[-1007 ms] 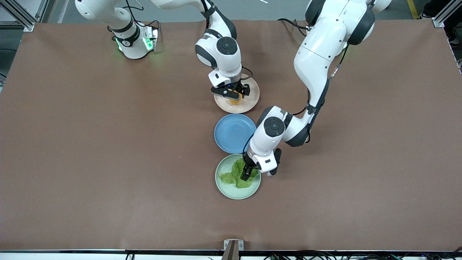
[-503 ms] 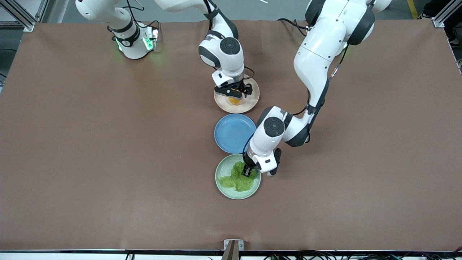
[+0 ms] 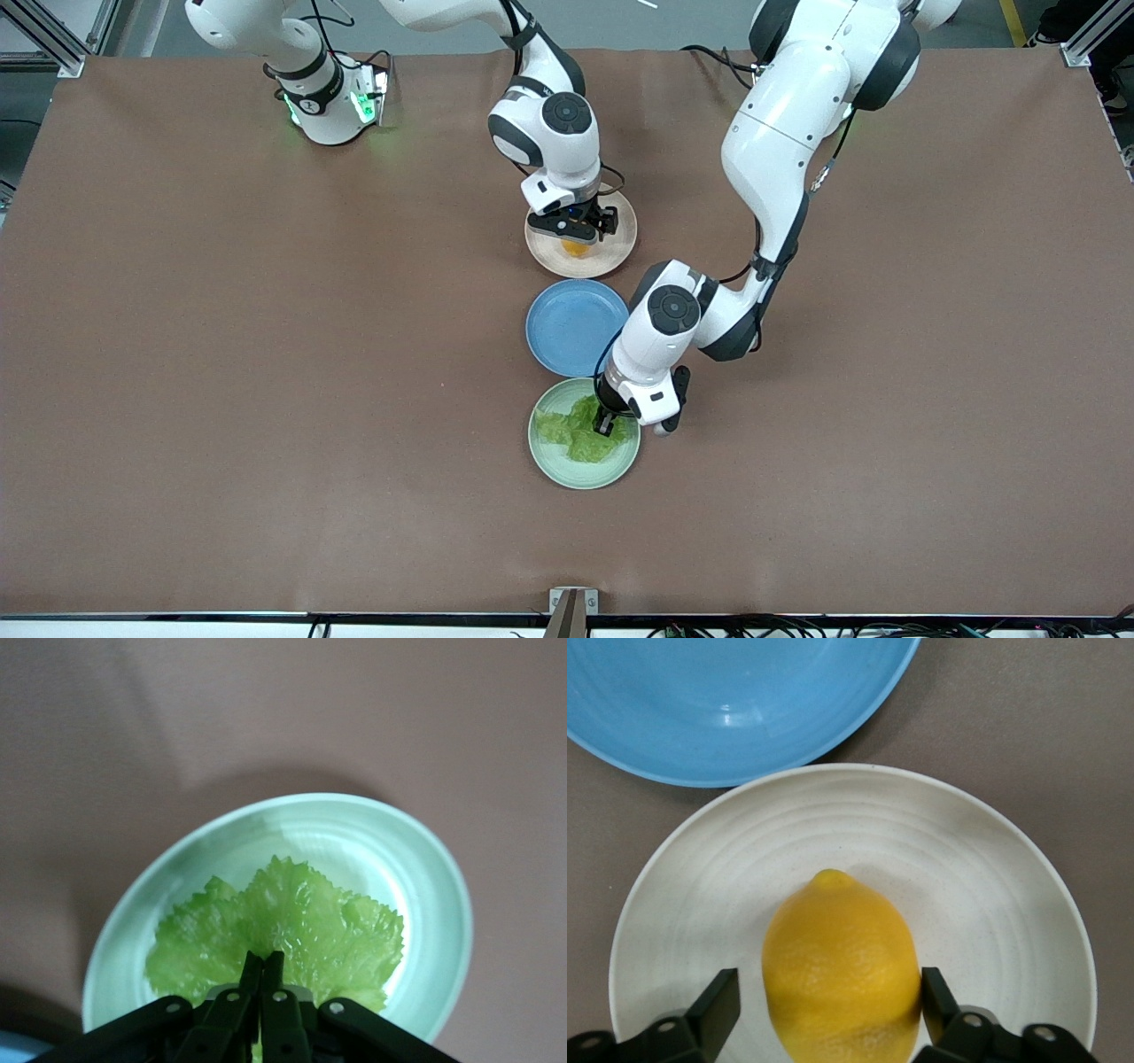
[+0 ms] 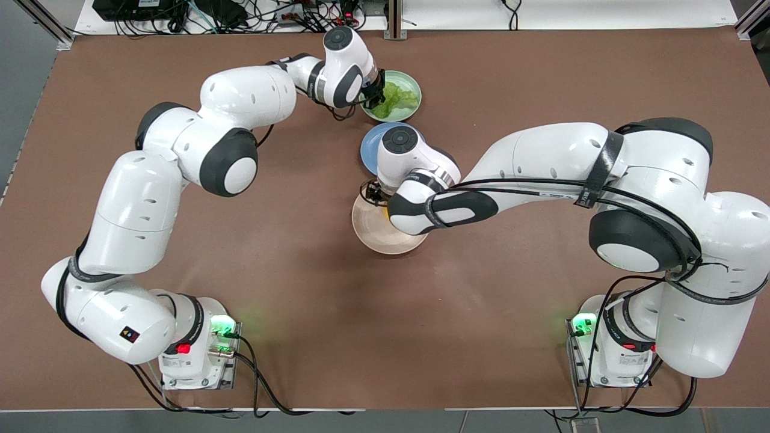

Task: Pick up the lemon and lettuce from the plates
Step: 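Lower both grippers and close them on the lemon and lettuce, then lift the lemon with the right gripper while the left gripper lifts lettuce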

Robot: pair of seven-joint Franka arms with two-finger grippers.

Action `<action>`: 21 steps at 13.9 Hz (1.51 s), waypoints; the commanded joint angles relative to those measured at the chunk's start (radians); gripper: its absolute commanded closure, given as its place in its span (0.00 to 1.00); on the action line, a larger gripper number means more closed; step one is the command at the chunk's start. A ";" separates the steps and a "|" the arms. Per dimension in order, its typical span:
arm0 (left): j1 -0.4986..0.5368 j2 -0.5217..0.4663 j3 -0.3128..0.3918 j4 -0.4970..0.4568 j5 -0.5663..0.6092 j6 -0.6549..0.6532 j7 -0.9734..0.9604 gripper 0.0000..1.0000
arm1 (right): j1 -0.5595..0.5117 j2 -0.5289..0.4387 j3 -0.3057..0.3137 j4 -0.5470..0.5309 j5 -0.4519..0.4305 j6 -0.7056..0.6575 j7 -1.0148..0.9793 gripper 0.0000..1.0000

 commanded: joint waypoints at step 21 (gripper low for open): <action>0.339 -0.634 0.003 -0.463 0.018 -0.718 1.089 1.00 | -0.857 -0.287 -0.015 -0.163 -0.011 -0.201 -1.052 1.00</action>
